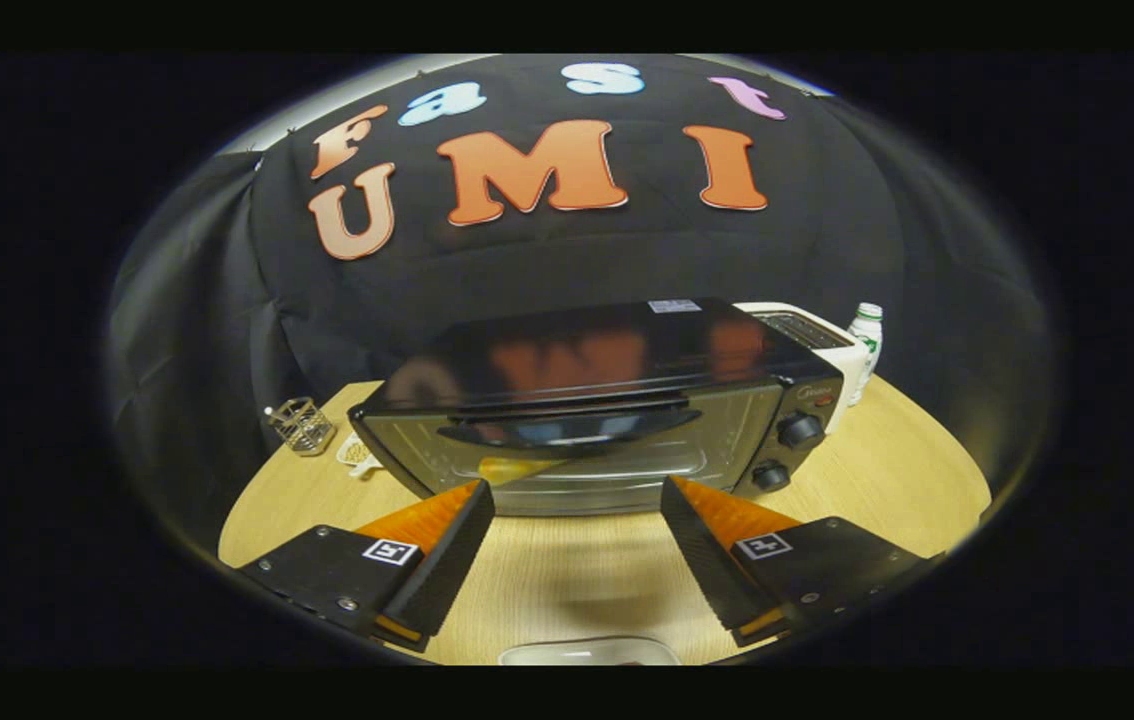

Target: Open the toaster oven, put the food inside, and close the toaster oven door.

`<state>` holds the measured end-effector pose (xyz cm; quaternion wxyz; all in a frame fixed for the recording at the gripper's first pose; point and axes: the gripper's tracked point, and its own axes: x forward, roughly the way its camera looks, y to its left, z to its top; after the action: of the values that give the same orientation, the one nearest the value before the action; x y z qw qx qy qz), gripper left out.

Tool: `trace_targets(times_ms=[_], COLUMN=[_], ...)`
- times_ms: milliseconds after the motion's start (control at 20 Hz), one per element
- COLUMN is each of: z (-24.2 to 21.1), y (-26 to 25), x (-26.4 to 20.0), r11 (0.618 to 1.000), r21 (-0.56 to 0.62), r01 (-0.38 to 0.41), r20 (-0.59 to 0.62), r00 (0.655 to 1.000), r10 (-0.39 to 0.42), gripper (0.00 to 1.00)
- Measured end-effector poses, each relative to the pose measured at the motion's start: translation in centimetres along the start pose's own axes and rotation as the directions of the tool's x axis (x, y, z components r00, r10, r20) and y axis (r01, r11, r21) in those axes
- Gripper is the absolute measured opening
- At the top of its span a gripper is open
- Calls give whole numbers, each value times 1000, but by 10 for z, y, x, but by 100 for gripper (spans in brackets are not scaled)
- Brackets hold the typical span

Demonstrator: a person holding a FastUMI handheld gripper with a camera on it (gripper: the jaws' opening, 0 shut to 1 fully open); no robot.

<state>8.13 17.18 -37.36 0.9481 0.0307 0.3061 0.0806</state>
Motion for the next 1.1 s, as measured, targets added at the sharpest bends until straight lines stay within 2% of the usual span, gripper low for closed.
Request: trace_targets(times_ms=[300, 650, 900, 1100], z=[59, 155, 191, 200], y=[7, 11, 19, 23], x=[-33, -118, -179, -217], r11=[1000, 997, 995, 992], r21=[-30, -49, -37, -21], r01=[8, 68, 97, 127], r20=[90, 249, 350, 405], r00=[996, 967, 934, 908], r10=[-6, -53, -78, -108], gripper=[99, 99, 99, 99])
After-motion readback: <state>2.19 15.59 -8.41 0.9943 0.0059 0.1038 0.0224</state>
